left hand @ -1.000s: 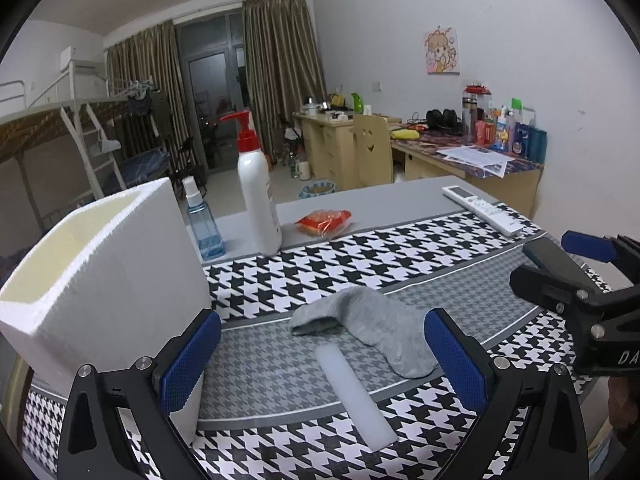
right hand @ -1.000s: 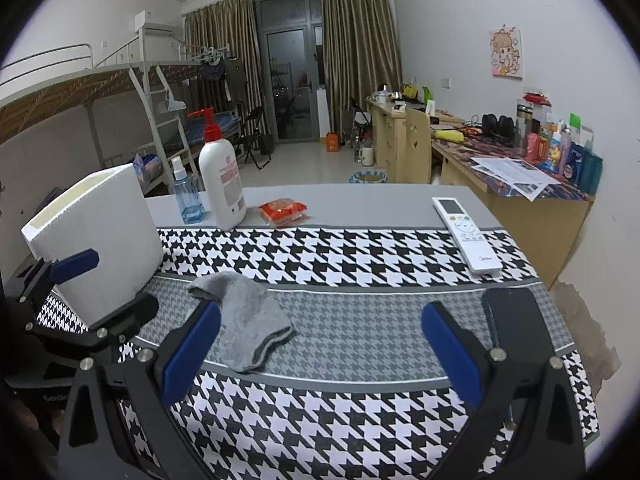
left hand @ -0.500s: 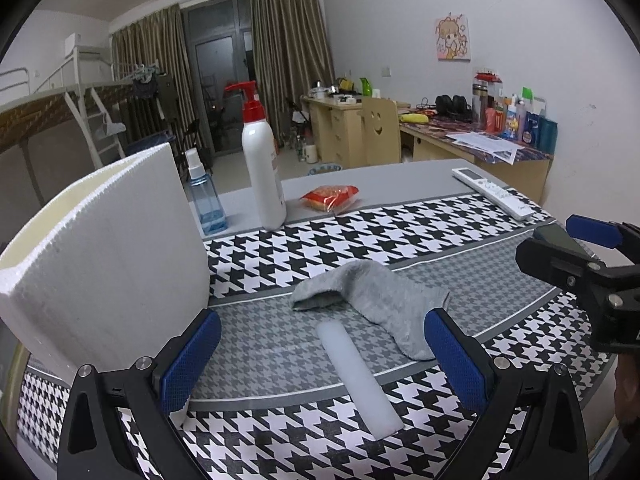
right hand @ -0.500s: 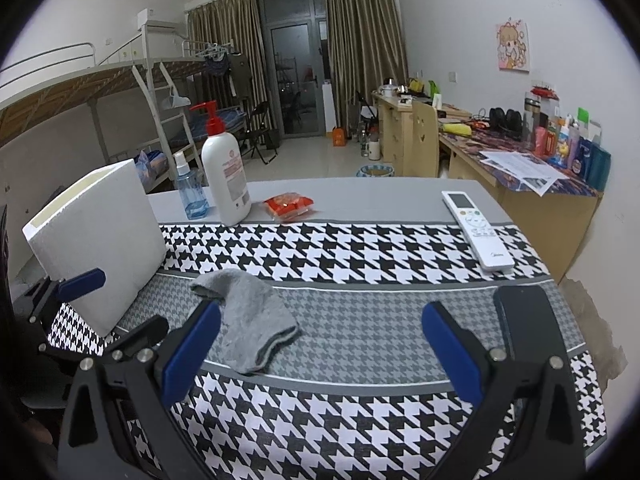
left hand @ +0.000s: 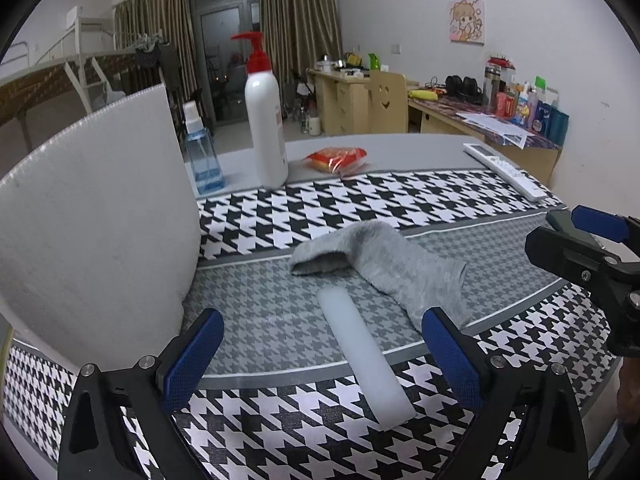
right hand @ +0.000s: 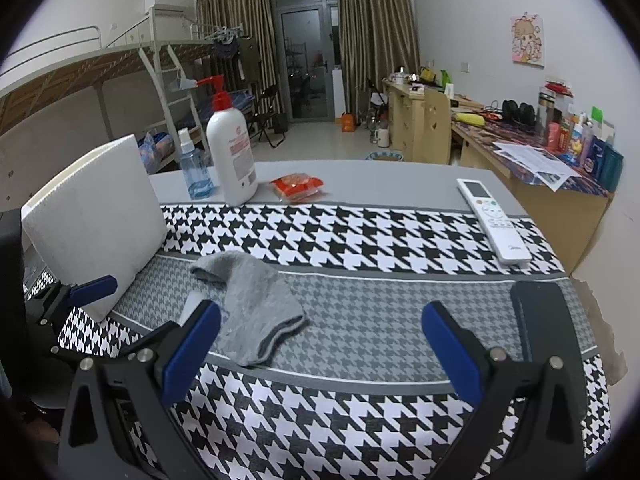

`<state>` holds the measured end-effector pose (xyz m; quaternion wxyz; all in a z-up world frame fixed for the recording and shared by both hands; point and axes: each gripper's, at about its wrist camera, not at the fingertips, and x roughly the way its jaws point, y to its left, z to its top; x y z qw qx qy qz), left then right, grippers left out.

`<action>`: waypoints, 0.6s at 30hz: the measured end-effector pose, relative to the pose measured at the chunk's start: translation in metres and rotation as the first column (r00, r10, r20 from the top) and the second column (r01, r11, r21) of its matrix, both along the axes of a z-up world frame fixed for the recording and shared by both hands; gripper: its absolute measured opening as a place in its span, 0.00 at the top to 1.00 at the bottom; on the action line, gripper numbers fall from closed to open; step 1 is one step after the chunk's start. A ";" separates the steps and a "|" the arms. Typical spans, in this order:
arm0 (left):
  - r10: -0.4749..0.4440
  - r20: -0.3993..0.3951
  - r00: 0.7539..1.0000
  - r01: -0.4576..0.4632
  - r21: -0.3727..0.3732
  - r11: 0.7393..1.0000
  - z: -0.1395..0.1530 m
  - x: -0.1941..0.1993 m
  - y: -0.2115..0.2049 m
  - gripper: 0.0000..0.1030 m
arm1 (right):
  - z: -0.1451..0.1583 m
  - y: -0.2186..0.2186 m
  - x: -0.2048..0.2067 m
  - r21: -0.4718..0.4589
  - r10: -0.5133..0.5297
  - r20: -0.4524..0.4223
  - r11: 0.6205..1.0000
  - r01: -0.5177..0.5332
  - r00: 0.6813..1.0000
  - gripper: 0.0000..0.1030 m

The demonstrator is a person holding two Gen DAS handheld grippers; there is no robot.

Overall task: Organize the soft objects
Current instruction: 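Lower the left tool around the white foam stick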

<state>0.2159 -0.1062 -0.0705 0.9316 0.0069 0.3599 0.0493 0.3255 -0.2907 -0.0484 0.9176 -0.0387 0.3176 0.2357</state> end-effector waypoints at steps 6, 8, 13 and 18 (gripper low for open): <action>0.010 -0.026 1.000 -0.010 -0.007 1.000 -0.005 0.003 0.003 0.10 | -0.003 0.004 0.002 -0.009 0.011 -0.016 1.000 -0.011 1.000 0.01; 0.013 -0.038 0.999 -0.013 -0.010 1.000 -0.007 0.004 0.004 0.11 | -0.004 0.004 0.003 -0.010 0.016 -0.020 1.000 -0.016 1.000 0.01; 0.006 -0.073 0.997 -0.007 -0.016 1.000 -0.013 0.008 0.004 0.21 | -0.007 0.009 0.005 -0.021 0.027 -0.028 0.999 -0.028 0.999 0.01; -0.002 -0.093 0.996 0.000 -0.025 1.000 -0.017 0.009 0.003 0.27 | -0.010 0.011 0.008 -0.016 0.029 -0.042 0.999 -0.030 0.999 0.01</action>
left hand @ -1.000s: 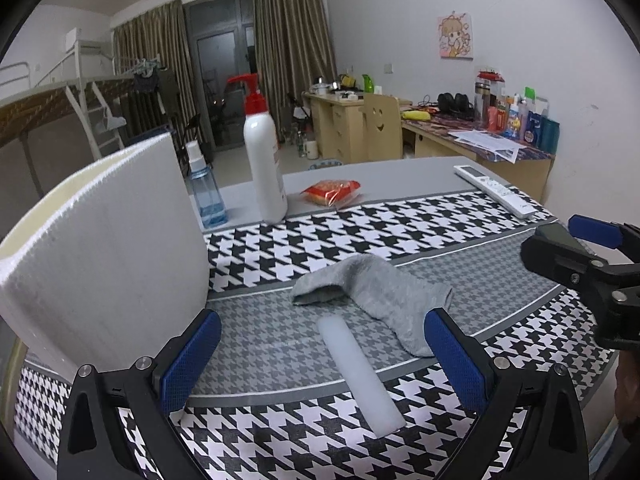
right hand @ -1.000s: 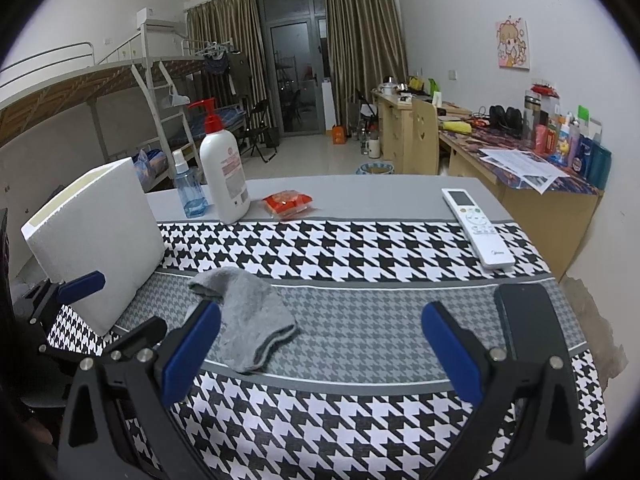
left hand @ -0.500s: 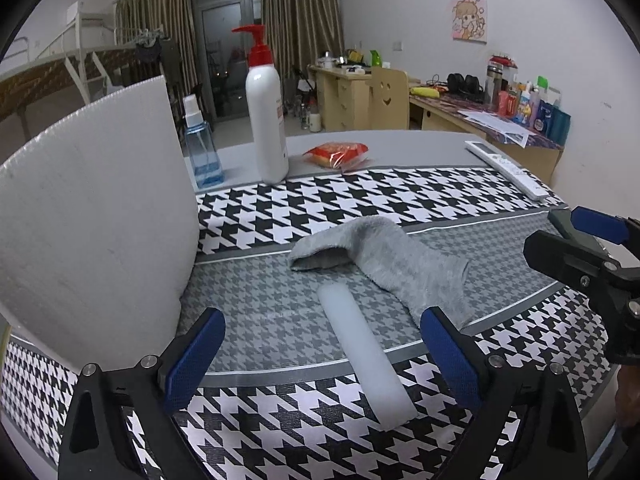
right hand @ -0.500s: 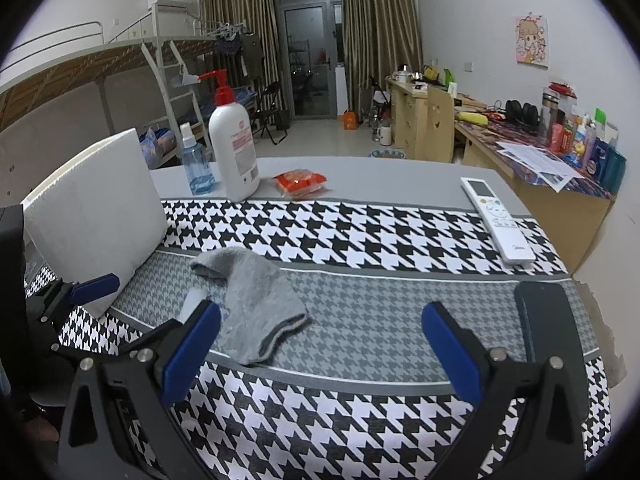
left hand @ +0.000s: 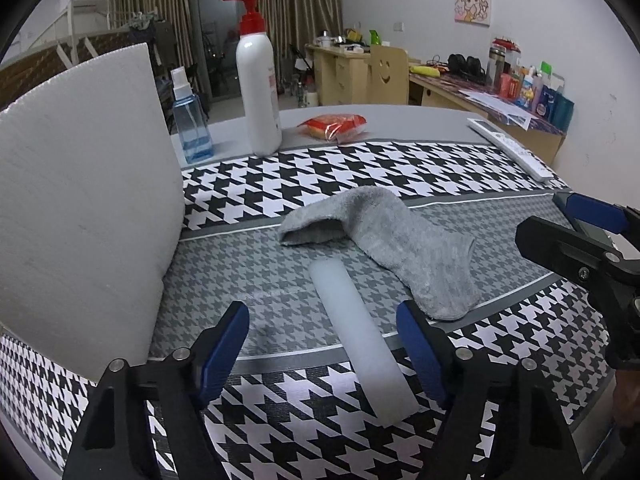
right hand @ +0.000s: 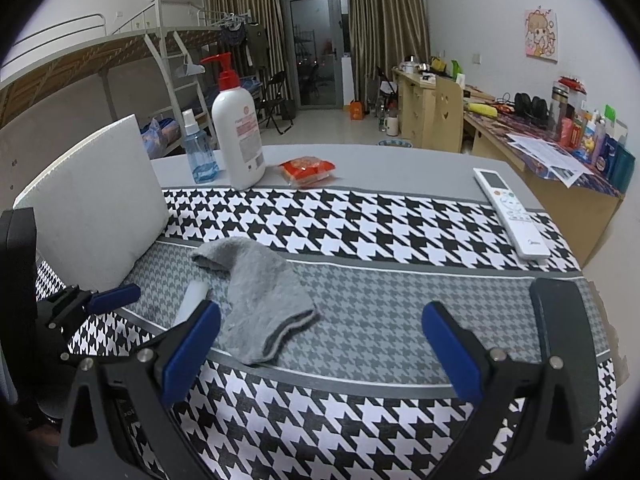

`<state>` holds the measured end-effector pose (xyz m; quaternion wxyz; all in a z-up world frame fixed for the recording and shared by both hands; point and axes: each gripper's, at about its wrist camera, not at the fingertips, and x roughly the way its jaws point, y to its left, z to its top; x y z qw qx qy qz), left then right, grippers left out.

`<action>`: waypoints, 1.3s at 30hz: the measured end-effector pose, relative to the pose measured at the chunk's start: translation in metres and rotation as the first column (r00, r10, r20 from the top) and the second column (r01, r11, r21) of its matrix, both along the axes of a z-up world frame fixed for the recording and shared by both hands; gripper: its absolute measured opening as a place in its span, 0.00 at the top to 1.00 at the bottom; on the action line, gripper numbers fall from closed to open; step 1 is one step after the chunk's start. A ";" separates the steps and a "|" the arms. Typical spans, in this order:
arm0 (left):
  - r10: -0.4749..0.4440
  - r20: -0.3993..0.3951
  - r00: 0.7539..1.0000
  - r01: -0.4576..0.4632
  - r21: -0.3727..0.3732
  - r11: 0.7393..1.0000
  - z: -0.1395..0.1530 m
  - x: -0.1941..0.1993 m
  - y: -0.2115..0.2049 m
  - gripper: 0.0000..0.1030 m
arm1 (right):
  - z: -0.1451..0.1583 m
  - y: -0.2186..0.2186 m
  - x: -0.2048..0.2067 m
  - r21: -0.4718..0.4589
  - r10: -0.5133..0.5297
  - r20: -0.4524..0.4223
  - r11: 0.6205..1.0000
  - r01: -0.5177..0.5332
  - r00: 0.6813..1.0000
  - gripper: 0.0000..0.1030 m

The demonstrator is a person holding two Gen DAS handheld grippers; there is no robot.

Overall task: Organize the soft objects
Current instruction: 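Lower the left tool around the white foam stick, then close the left tool on the white stick while the right tool grasps the grey sock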

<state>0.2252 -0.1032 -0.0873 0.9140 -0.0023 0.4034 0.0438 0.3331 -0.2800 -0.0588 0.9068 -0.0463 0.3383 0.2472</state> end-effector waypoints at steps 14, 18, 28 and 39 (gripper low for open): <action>0.000 -0.044 0.999 0.001 0.005 1.000 -0.006 0.006 0.000 0.44 | -0.009 0.009 0.006 -0.011 0.024 -0.029 1.000 -0.024 0.999 0.01; -0.012 -0.052 0.999 0.012 0.001 1.000 -0.007 0.007 -0.002 0.48 | -0.012 0.008 0.010 -0.015 0.017 -0.044 1.000 -0.018 0.999 0.01; -0.040 -0.075 0.996 0.038 -0.025 0.999 -0.010 0.015 -0.007 0.67 | -0.013 0.009 0.012 -0.013 0.014 -0.050 1.000 -0.014 0.999 0.01; -0.062 -0.056 0.996 0.060 -0.052 0.997 -0.006 0.011 -0.002 0.76 | -0.018 0.018 0.015 -0.037 0.035 -0.064 0.999 -0.037 0.997 0.01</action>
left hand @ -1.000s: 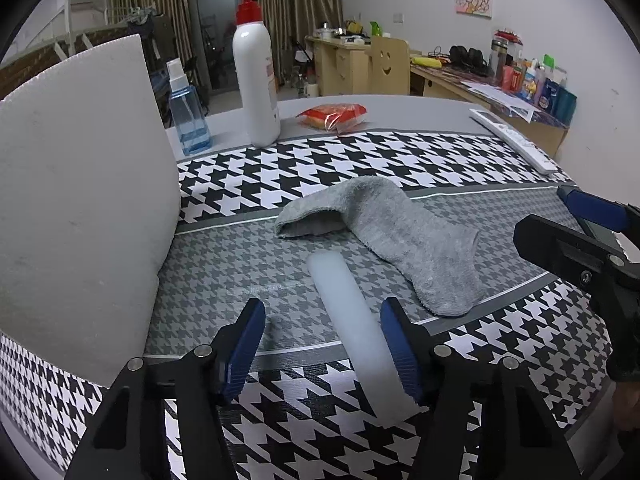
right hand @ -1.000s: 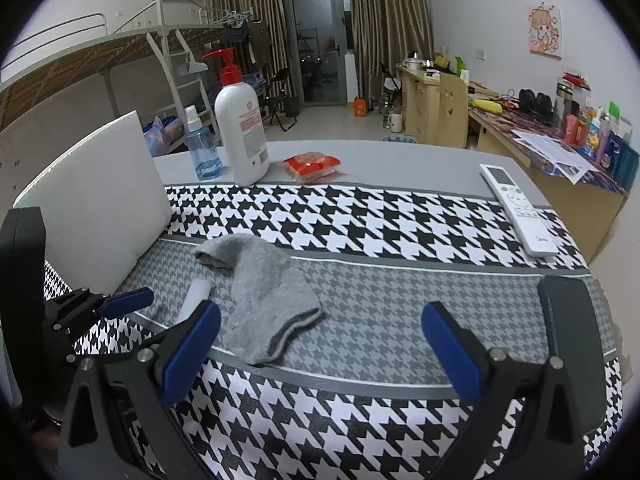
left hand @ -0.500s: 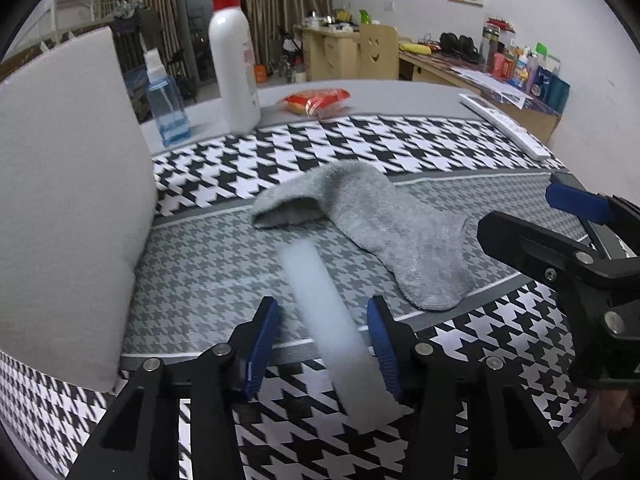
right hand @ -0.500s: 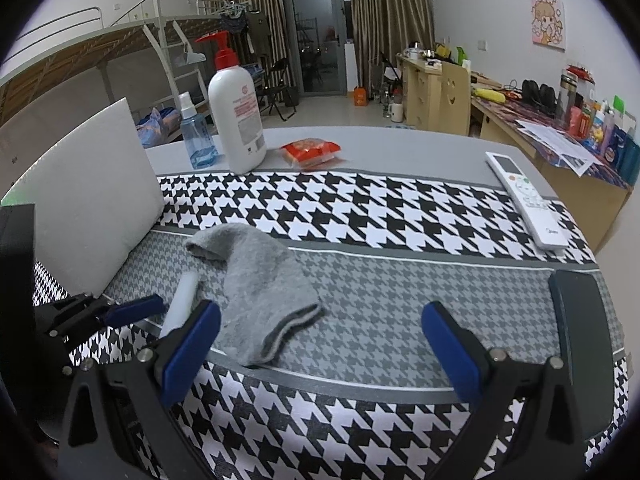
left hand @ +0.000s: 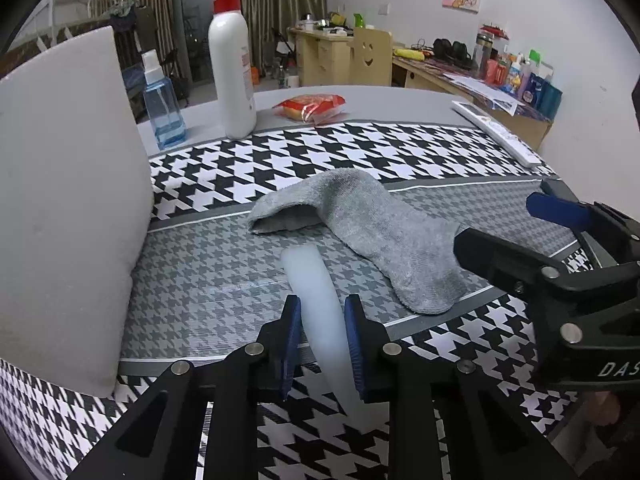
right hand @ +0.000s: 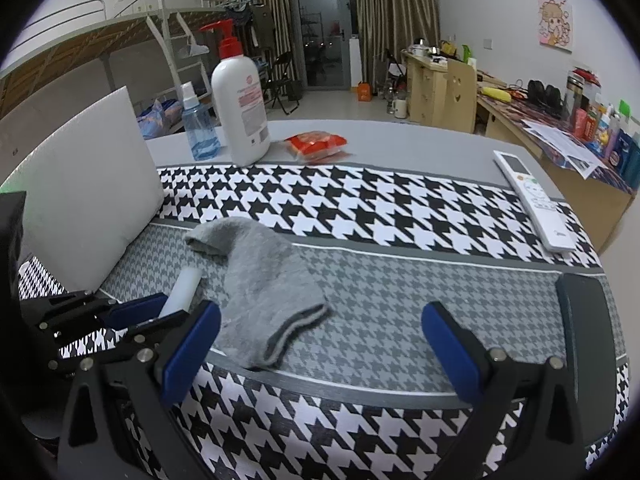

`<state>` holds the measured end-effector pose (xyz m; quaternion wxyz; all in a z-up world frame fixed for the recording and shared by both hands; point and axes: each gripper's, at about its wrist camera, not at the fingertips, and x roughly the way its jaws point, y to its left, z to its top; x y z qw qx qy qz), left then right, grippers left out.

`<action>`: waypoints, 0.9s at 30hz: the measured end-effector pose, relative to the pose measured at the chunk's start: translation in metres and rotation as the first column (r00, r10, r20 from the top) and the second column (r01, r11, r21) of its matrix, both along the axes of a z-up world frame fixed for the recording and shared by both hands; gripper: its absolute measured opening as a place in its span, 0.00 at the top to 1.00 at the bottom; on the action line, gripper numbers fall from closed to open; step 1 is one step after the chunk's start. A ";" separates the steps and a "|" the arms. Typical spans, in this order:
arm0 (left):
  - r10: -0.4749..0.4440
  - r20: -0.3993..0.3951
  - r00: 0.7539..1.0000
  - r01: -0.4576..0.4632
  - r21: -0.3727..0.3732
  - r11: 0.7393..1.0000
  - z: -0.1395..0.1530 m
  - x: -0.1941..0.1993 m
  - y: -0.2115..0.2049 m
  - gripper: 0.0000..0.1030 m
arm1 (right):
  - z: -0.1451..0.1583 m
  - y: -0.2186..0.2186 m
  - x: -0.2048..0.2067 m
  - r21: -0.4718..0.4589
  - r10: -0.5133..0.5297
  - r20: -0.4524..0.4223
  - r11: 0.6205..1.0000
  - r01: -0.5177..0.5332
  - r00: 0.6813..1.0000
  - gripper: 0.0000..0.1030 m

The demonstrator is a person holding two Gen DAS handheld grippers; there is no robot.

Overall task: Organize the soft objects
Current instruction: 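Close the left tool on the white stick while the right tool grasps the grey sock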

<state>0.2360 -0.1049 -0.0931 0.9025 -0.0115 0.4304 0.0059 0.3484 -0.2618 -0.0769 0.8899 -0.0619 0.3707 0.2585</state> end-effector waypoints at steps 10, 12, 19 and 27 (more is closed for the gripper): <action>0.017 0.038 0.999 -0.017 -0.003 1.000 0.006 -0.006 0.013 0.76 | 0.000 0.018 0.001 -0.024 0.060 0.009 0.998 -0.059 0.998 0.01; 0.030 0.042 0.999 -0.030 -0.006 1.000 0.006 -0.006 0.016 0.76 | 0.000 0.021 0.002 -0.023 0.068 0.004 0.997 -0.068 0.998 0.01; 0.065 0.041 0.997 -0.065 -0.007 0.998 0.005 -0.008 0.028 0.76 | -0.006 0.028 0.005 -0.044 0.088 -0.017 0.995 -0.088 0.996 0.02; 0.058 0.038 0.998 -0.057 -0.007 0.998 0.005 -0.009 0.031 0.76 | -0.014 0.039 0.009 -0.070 0.114 -0.052 0.991 -0.118 0.992 0.20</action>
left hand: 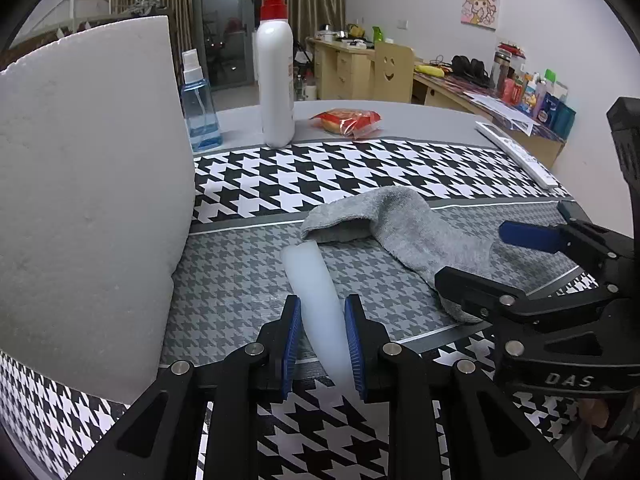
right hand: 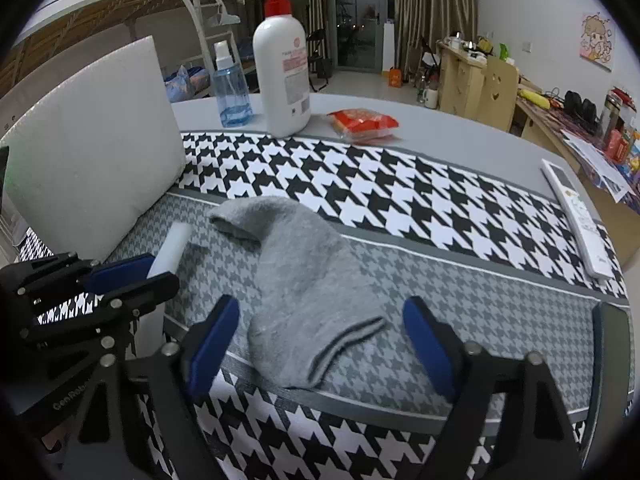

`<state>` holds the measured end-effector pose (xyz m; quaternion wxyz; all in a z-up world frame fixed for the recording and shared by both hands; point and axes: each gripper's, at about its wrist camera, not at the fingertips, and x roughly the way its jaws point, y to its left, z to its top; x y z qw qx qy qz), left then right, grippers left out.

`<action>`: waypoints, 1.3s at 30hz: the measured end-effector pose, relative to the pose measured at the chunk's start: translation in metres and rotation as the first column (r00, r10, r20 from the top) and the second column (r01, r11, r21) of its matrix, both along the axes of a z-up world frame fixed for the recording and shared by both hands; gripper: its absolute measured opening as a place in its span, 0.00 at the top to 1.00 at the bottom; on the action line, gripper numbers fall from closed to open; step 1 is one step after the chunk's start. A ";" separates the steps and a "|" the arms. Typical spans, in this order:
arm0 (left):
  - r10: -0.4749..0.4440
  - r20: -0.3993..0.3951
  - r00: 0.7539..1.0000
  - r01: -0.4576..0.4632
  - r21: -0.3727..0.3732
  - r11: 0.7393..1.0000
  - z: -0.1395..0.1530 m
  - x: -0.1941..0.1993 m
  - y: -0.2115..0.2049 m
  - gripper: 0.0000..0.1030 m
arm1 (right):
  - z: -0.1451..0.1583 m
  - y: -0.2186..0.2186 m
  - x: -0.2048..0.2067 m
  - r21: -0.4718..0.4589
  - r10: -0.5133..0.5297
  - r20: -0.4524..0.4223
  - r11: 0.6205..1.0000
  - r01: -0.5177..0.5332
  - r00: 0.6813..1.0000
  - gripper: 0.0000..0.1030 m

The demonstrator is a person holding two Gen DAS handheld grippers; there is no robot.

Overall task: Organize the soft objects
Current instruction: 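Close the left tool on the white stick while the right tool grasps the grey sock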

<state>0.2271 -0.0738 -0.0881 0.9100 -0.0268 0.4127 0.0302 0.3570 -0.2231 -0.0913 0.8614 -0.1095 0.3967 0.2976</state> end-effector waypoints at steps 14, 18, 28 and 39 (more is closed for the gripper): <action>0.000 0.001 1.000 0.000 0.002 1.000 0.001 -0.001 0.001 0.76 | -0.009 0.006 0.004 -0.027 0.014 -0.032 1.000 -0.015 0.999 0.47; 0.006 0.008 1.000 -0.006 0.004 1.000 0.002 -0.002 0.002 0.76 | -0.009 0.007 0.002 -0.036 0.015 -0.022 0.999 -0.016 1.000 0.65; -0.011 0.030 0.999 0.011 0.012 1.000 0.007 -0.008 0.001 0.76 | 0.004 0.000 -0.009 -0.007 0.003 0.010 1.000 -0.003 1.000 0.83; -0.025 0.056 0.998 0.024 0.025 0.999 0.013 -0.014 -0.003 0.76 | 0.021 -0.015 -0.017 0.023 -0.055 0.025 0.998 0.054 0.998 0.83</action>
